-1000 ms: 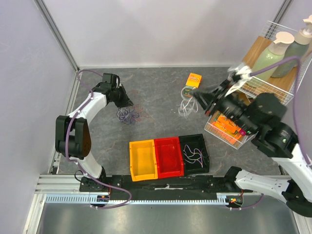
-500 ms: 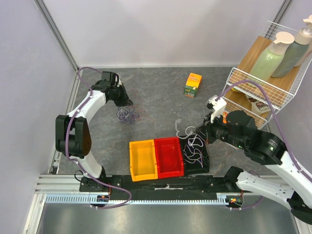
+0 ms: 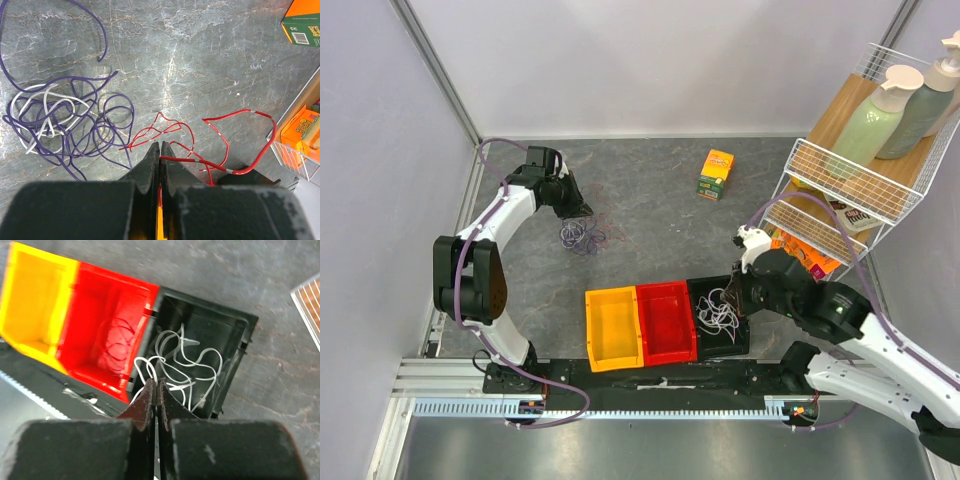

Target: Untangle the cables

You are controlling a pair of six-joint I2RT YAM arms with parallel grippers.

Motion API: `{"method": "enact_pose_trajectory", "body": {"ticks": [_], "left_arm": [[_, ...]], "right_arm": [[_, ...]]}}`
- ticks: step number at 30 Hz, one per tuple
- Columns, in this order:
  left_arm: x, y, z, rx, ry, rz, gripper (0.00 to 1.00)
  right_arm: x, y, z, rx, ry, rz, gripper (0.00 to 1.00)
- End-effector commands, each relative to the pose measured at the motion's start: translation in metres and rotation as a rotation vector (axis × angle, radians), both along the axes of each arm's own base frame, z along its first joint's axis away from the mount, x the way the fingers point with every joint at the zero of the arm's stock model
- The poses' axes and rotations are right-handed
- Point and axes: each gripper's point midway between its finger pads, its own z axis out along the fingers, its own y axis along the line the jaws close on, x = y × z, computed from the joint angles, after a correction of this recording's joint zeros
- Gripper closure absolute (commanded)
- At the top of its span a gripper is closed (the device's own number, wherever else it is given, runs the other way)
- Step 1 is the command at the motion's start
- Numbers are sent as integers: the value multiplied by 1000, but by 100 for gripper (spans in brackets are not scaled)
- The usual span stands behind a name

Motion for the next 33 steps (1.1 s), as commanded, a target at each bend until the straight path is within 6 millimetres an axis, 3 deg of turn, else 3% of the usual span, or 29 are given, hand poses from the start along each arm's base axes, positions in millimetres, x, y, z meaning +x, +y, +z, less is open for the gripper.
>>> {"method": "enact_pose_trajectory", "body": {"ticks": [1, 6, 11, 13, 18, 22, 27, 31, 33], "left_arm": [[-1, -1, 11, 1, -42, -38, 98], [-1, -1, 11, -5, -42, -38, 98], [-1, 1, 14, -6, -50, -34, 98], [-1, 1, 15, -6, -51, -36, 98], [-2, -1, 21, -18, -68, -42, 98], [-3, -5, 33, -58, -95, -70, 98], [-7, -14, 48, -131, -147, -125, 98], [-11, -20, 55, -171, -164, -163, 98], [-13, -23, 59, -198, -173, -181, 98]], "right_arm": [[18, -8, -20, -13, 10, -160, 100], [19, -7, -59, -70, 78, -195, 100], [27, -9, -73, -123, 73, -231, 92], [26, -4, -75, -139, 81, -200, 83], [25, -2, -38, -106, 5, -172, 46], [23, 2, -14, -66, -24, -136, 41], [30, 46, 18, 35, -111, 5, 37], [48, 104, 46, 68, -232, 100, 32], [60, 128, 47, 59, -274, 107, 29]]}}
